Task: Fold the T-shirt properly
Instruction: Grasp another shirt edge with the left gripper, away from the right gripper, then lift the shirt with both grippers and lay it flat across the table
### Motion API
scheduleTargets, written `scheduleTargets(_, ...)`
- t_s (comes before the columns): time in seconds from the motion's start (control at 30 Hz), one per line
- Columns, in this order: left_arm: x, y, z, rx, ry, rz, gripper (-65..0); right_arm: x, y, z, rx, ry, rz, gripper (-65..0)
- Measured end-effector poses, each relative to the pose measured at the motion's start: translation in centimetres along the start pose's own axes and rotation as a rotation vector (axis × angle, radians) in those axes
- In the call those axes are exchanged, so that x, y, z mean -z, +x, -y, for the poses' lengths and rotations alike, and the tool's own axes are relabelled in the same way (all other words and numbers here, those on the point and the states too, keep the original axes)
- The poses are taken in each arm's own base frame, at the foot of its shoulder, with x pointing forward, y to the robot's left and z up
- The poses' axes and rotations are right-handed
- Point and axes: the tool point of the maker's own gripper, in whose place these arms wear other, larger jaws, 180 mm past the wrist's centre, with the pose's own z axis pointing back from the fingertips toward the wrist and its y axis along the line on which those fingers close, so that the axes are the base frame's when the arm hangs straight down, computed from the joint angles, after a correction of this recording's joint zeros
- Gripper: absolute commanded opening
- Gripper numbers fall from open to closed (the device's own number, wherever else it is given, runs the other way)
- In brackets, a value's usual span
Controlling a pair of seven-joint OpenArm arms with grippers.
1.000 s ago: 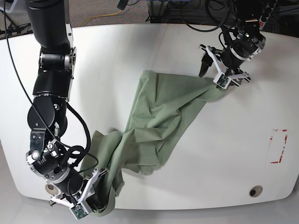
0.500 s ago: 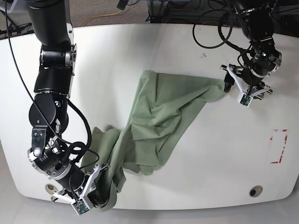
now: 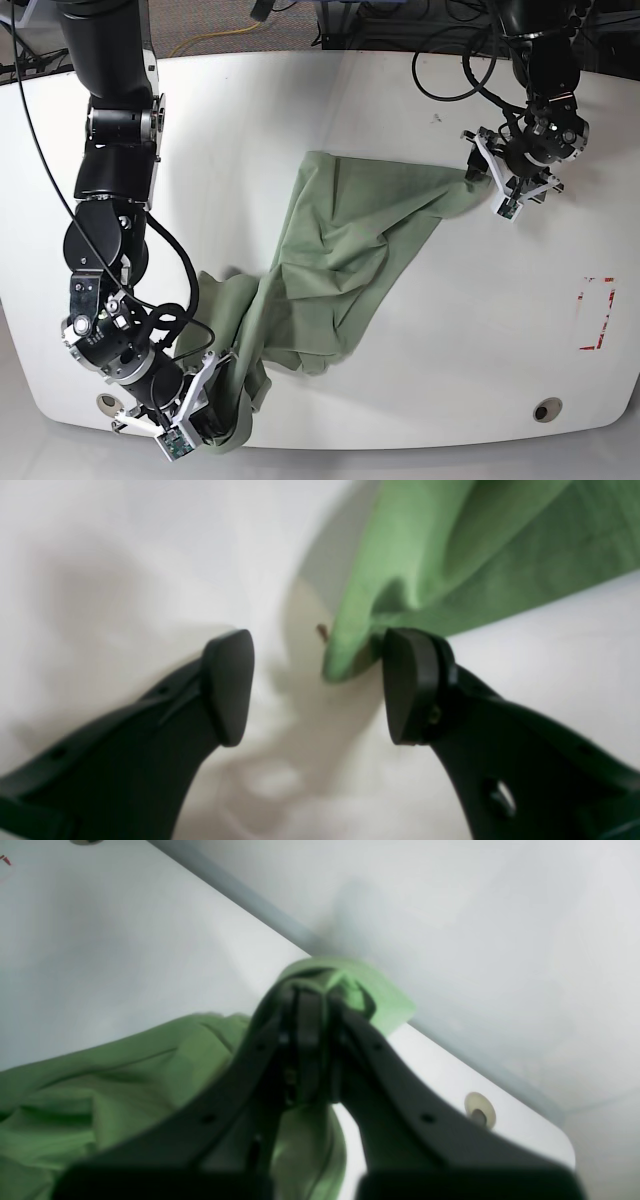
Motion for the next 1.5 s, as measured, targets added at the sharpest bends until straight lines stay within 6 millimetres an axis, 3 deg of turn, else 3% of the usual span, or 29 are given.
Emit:
scheduleTargets(0.27,0.6,0.2,0.4,-0.014,-0.023,0.011,-27.2,0.0,0.0,0.1,-0.001,-0.003,-0.002,-65.0)
scheduleTargets(0.43,1.9,1.4,2.9,0.03,-0.097,0.028,-28.1,0.1,0.1,-0.1,0.003,0.0,0.002,-65.0)
scheduleTargets(0.53,2.1,1.5,3.3,0.007,-0.114,0.048,-38.6,0.2,0.2,-0.4,0.006,0.006,0.005,-65.0)
scheduleTargets(0.63,2.3,2.0,2.6,0.013,-0.101,0.045,-60.4,0.2,0.2,-0.3,0.004,0.002,0.004,-65.0)
scheduleTargets(0.67,2.4,2.0,2.5,0.012,-0.101,0.039,-65.0,0.2,0.1,-0.4,0.005,0.004,0.004,-65.0)
scheduleTargets(0.83,2.8,2.0,2.2,-0.028,-0.11,0.057,-65.0,-0.4,-0.5,0.9,0.04,-0.026,0.005,-65.0)
scheduleTargets(1.03,1.7,2.2,-1.3,-0.008,-0.003,0.011,-65.0,0.4,-2.1,3.8,0.103,-0.063,-0.057,-65.0)
scheduleTargets(1.23,-1.6,8.4,-4.6,0.087,0.11,0.14,-65.0,2.0,-0.1,6.5,0.144,-0.062,-0.055,-65.0)
scheduleTargets(1.37,-4.2,11.2,-7.4,0.147,0.212,0.132,-65.0,2.8,0.3,8.9,0.184,-0.081,-0.086,-65.0)
scheduleTargets(1.5,-7.9,15.8,-9.6,0.206,0.323,0.207,-65.0,2.9,3.4,10.6,0.195,-0.088,-0.053,-65.0)
